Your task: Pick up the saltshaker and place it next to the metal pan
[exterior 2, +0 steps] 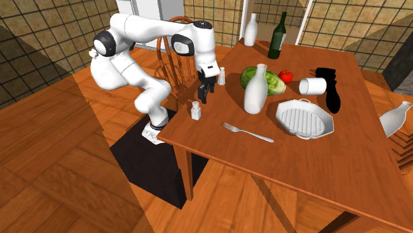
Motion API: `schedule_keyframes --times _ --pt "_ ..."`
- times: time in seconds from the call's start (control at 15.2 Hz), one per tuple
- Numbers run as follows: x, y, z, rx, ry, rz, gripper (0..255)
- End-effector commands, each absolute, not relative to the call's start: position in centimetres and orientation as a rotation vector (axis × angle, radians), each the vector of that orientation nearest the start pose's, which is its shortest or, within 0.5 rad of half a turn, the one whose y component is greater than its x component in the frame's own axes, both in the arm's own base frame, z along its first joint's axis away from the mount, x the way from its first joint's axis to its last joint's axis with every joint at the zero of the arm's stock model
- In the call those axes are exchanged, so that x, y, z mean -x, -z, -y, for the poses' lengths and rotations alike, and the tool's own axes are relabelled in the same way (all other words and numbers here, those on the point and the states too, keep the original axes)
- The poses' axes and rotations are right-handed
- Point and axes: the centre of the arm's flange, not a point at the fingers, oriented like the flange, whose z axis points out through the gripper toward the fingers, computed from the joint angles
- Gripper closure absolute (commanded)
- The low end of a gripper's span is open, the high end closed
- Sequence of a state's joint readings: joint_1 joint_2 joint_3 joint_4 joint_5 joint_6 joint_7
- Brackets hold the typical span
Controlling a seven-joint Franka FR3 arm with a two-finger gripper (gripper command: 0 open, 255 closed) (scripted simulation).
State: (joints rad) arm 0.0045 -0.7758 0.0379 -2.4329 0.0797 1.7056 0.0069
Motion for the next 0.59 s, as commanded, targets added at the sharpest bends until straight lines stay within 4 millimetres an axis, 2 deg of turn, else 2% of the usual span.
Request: schedule_keyframes --times 0.0,0.4,0.53 --pt "-32.0 -56.3 -2.4 3.087 0.073 0.025 0" --pt "-29.9 -59.1 5.4 3.027 0.006 0.036 0" --pt "-29.8 -58.7 5.7 3.025 0.003 0.036 0"
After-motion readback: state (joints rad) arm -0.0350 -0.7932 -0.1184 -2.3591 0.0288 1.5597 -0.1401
